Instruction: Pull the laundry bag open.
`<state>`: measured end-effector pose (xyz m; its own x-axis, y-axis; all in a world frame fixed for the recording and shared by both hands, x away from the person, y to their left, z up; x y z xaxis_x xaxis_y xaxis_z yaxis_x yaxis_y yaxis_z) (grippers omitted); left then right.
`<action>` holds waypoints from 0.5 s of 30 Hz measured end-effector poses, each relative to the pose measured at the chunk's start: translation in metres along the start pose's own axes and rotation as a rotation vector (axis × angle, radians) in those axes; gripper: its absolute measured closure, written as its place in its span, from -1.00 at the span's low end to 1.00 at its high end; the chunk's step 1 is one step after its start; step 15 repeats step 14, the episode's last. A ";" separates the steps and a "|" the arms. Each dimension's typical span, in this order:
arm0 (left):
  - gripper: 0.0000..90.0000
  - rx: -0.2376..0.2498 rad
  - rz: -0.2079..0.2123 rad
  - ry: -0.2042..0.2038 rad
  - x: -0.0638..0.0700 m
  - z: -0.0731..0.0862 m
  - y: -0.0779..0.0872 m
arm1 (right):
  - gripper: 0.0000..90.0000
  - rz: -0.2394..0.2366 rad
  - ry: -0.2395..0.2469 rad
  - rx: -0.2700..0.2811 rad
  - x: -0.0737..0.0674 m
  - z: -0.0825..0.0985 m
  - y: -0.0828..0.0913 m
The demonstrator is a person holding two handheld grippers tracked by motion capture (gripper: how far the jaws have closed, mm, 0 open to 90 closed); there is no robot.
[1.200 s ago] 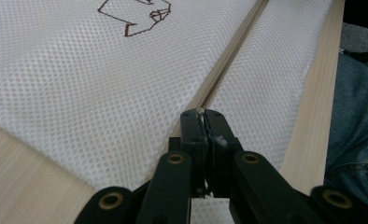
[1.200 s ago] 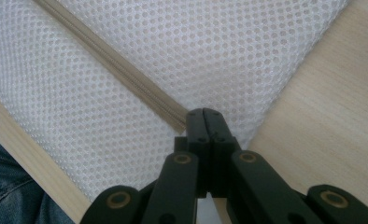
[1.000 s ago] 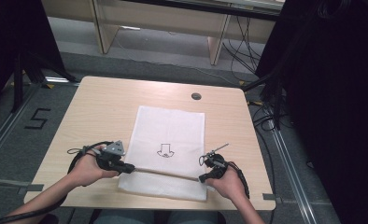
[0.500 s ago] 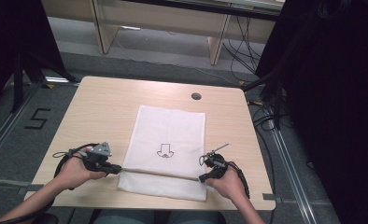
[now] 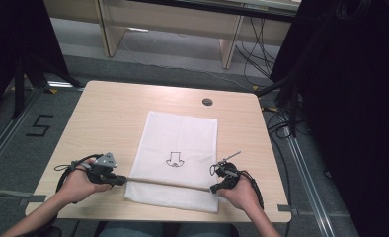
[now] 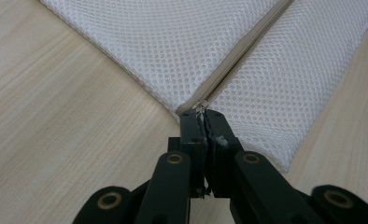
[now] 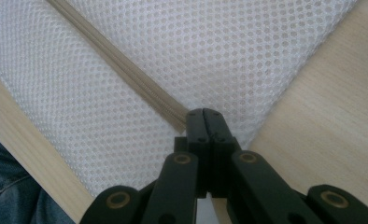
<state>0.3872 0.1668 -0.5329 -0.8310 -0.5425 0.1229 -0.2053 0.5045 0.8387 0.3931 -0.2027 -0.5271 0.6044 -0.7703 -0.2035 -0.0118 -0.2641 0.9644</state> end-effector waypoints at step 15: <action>0.19 0.288 -0.027 0.219 -0.021 -0.010 0.021 | 0.76 0.018 0.017 0.006 -0.005 0.001 0.001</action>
Point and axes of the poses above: each handheld gripper's, and its own axes: y roughly backward along the jaws, z roughly out of its underside, x roughly to its right, the point moved 5 cm from there along -y, roughly forward along the jaws, and after that the axes turned 9 degrees about -x, right-handed, at the moved point
